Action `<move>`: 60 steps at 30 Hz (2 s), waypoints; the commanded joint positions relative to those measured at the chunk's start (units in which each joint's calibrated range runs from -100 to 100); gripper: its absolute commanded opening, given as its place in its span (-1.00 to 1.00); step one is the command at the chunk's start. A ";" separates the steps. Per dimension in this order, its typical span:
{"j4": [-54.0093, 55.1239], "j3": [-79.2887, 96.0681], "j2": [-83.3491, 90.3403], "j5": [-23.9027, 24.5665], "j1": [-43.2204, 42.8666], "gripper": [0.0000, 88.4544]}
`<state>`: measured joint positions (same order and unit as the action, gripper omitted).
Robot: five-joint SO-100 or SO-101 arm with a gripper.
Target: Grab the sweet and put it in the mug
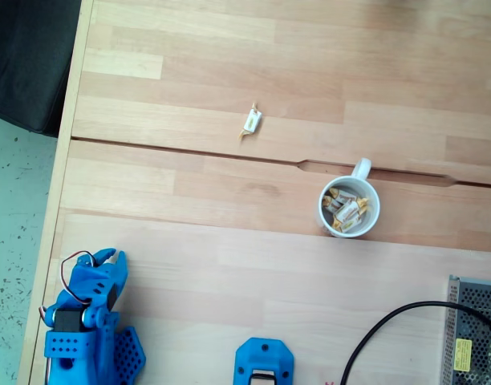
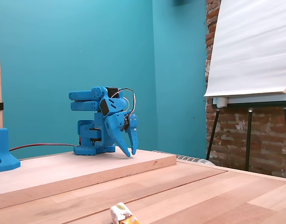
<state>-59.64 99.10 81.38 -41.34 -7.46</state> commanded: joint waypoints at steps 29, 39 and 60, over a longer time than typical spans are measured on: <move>0.05 -2.23 -1.43 0.05 0.05 -0.93; 0.05 -15.25 -20.11 0.05 0.27 -0.92; 0.45 -61.01 -71.14 -0.63 19.01 -0.92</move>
<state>-59.64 46.39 14.35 -41.78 7.39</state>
